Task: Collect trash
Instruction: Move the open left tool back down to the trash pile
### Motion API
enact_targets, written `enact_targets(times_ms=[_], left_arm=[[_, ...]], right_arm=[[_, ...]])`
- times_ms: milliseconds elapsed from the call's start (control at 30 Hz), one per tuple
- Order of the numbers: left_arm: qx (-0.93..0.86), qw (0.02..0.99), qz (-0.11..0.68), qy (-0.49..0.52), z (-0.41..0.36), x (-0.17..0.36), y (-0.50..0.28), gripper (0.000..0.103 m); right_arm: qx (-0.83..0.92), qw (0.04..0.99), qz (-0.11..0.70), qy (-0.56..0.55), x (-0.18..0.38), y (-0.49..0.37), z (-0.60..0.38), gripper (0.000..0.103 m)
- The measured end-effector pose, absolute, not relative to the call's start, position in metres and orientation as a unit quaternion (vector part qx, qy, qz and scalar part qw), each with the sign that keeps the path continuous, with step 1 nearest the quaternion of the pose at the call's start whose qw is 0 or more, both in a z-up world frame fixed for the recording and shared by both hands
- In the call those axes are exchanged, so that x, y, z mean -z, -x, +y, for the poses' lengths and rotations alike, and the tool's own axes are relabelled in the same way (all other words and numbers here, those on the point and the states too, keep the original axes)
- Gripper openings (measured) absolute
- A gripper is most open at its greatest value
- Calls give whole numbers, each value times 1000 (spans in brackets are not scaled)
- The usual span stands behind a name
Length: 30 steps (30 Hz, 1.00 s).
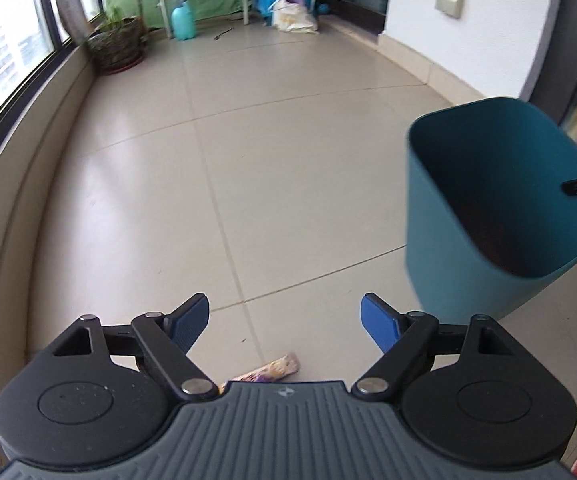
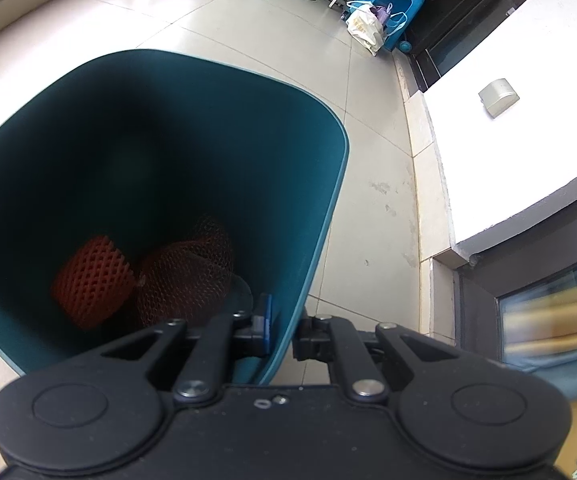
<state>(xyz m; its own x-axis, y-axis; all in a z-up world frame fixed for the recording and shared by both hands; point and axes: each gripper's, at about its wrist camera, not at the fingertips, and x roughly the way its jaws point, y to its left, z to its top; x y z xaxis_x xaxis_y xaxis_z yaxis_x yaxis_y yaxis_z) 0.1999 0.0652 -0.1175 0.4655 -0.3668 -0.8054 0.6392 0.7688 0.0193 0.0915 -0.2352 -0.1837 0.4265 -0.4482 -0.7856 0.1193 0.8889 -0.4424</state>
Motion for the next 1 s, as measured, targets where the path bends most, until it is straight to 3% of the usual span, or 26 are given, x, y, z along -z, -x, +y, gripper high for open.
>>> enact_targets(times_ms=[167, 367, 767, 1000], left_arm=[[275, 835, 446, -166, 95, 154, -204, 85], [275, 807, 490, -182, 116, 216, -191, 96], [267, 764, 548, -212, 133, 314, -136, 96], [239, 764, 561, -211, 135, 346, -128, 96]], right_arm=[[174, 824, 513, 165, 184, -94, -235, 9], [179, 821, 515, 169, 187, -95, -233, 9], [186, 818, 520, 162, 188, -96, -232, 9], [187, 818, 519, 162, 187, -96, -234, 10]])
